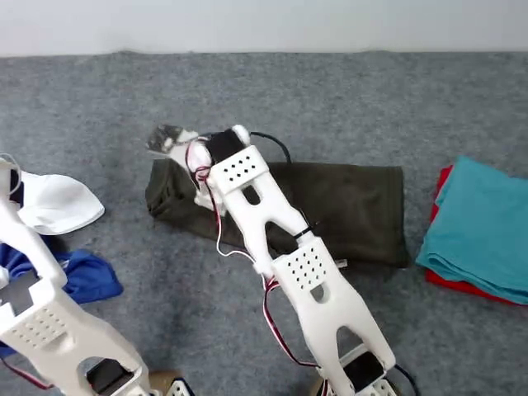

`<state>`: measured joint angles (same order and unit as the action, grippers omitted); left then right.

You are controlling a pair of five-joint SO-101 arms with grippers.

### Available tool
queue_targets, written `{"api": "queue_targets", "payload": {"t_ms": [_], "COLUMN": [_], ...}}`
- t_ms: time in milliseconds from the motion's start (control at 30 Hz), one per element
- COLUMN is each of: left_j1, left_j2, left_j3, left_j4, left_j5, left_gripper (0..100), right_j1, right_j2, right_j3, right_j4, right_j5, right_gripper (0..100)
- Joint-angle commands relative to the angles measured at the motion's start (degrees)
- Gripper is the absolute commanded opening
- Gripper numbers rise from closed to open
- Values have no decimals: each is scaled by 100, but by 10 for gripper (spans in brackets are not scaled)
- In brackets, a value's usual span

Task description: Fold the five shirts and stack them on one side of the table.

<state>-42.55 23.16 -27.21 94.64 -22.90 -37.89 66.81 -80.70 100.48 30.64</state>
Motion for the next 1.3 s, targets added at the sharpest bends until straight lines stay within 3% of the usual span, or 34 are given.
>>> {"api": "queue_targets", "payload": {"t_ms": [0,333,567,833,1200,1267], "left_j1": [0,-167,-510,-422,-220,-202], "left_j2": [-396,-404,-404,-1275,-2919,-3112], "left_j3": [-31,-66,-189,-110,1490,1648], "left_j4": [88,369,563,589,589,589], "left_j5": [0,9,-18,18,-18,-26], "left_gripper": [14,14,14,14,15,15], "right_j1": [-277,-831,-673,321,2035,2308], "right_j2": [-127,787,321,-875,-3565,-3802], "right_j3": [-765,-615,-1503,-853,2927,3402], "right_j4": [136,-558,259,268,233,233], "right_j5": [26,62,26,-607,-1407,-1600], "right_gripper": [10,10,10,10,18,58]}}
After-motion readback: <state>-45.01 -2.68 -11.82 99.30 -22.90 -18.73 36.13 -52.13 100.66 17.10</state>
